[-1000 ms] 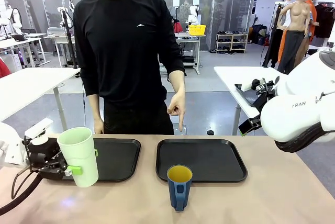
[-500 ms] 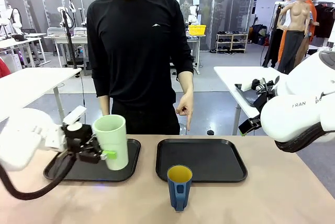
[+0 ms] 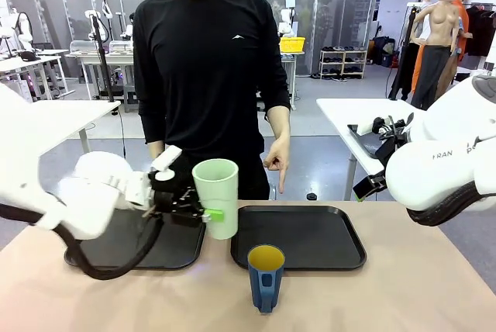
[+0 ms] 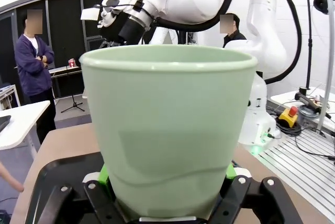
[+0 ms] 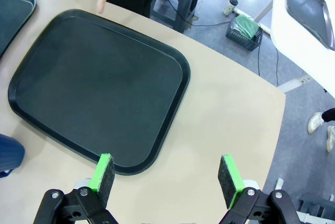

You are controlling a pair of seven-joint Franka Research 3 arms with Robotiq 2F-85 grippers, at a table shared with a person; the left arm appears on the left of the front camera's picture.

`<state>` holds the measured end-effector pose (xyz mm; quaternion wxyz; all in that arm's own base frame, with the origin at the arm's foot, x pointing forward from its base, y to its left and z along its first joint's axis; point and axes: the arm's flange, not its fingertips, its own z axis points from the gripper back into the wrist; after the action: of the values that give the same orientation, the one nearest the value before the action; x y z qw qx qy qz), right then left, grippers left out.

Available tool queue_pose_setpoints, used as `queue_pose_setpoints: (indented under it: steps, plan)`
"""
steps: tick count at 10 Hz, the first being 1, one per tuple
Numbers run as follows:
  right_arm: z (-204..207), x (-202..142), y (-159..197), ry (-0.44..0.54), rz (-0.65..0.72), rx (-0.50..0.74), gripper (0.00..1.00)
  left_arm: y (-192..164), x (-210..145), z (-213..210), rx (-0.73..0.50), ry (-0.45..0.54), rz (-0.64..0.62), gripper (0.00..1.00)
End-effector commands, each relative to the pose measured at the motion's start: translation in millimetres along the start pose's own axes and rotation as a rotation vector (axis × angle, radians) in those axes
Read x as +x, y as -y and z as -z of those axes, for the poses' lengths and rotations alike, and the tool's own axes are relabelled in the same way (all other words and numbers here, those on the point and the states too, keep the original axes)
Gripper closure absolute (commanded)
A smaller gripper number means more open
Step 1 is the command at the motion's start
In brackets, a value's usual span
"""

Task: Sort and store the cups by type.
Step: Place the picked Reusable plastic cup into the Flat Tray indicated by the person.

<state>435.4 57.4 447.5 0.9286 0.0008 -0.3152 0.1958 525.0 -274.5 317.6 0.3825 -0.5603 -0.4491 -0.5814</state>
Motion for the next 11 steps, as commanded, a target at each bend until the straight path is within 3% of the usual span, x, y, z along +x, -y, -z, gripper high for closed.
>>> queue_pose_setpoints:
  steps: [1, 6, 9, 11]
  plan:
    - [0, -2, 1, 0.003, 0.006, 0.003, 0.00, -36, -9, 25, 0.027, -0.012, -0.005, 0.16]
    - [0, -2, 1, 0.003, 0.006, 0.003, 0.00, -87, -44, 68, 0.072, 0.014, 0.001, 0.16]
    - [0, -2, 1, 0.003, 0.006, 0.003, 0.00, -93, -56, 81, 0.107, 0.036, -0.013, 0.16]
    - [0, -2, 1, 0.003, 0.006, 0.003, 0.00, -85, -56, 75, 0.068, 0.018, 0.013, 0.16]
